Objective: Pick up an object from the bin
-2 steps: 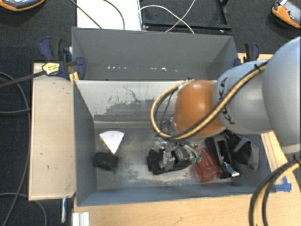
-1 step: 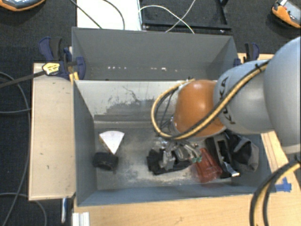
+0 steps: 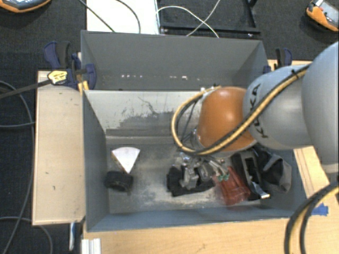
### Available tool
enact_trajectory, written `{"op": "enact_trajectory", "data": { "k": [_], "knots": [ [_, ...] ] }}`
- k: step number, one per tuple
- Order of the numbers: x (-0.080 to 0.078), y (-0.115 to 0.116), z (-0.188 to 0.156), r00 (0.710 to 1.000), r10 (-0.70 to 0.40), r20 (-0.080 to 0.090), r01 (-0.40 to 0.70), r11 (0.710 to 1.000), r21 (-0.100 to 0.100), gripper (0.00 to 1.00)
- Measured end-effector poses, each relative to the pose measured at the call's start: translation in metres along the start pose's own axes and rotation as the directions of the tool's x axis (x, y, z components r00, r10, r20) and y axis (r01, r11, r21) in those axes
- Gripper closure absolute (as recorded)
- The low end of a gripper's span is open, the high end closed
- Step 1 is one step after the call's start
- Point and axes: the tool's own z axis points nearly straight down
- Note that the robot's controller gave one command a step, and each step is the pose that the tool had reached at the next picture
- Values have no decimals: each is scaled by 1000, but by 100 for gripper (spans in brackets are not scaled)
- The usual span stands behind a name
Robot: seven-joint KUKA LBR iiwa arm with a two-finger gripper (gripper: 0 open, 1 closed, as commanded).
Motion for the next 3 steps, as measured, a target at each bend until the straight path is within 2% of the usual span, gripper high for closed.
{"op": "enact_trajectory", "data": {
  "k": [3],
  "knots": [
    [0,0,-27,1000,2,0,-2,1000,0,100]
  ]
}}
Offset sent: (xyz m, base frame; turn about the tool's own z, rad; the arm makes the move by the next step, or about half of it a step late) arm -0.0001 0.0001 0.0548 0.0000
